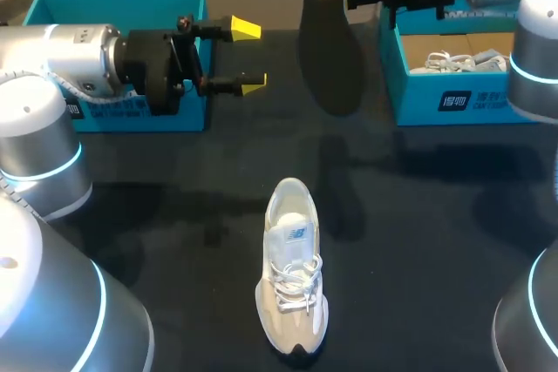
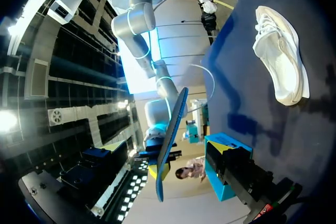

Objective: Take the shoe out of the shoebox, open the shoe tongue, remove and reinsert the insole, then place the shoe into the shoebox

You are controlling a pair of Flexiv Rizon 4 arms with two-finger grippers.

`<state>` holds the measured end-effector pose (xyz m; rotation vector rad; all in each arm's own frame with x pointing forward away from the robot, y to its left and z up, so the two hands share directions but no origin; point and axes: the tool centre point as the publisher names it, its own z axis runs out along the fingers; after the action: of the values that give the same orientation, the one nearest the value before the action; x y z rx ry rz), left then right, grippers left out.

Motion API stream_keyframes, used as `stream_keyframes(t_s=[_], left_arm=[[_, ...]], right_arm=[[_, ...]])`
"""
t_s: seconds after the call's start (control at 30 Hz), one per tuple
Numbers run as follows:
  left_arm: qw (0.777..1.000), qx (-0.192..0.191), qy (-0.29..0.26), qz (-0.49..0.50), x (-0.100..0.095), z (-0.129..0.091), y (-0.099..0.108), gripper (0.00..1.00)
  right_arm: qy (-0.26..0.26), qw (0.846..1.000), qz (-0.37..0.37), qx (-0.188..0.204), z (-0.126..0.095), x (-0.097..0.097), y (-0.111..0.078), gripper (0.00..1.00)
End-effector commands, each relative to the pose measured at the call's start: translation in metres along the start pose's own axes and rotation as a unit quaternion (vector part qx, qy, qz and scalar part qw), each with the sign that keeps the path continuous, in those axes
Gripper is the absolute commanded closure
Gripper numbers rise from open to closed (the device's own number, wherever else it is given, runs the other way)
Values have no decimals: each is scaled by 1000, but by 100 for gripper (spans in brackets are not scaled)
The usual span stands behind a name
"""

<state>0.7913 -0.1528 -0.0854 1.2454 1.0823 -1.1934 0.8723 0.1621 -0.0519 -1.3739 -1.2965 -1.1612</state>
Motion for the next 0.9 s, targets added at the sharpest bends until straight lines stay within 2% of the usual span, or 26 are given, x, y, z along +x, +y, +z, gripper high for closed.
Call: stream_keyframes(t_s=[0.03,0.33,0.8,0.9], left_arm=[[1000,-1,-1,1,0,1,0,0],[1000,-12,-1,11,-1,7,4,0],[1000,-15,-1,27,2,45,27,0],[1000,-15,-1,27,2,53,29,11]], right_arm=[[0,1000,1,-3,5,-1,0,100],[0,1000,1,-3,5,-1,0,100],[0,1000,1,-3,5,-1,0,100],[0,1000,1,-3,5,-1,0,100]])
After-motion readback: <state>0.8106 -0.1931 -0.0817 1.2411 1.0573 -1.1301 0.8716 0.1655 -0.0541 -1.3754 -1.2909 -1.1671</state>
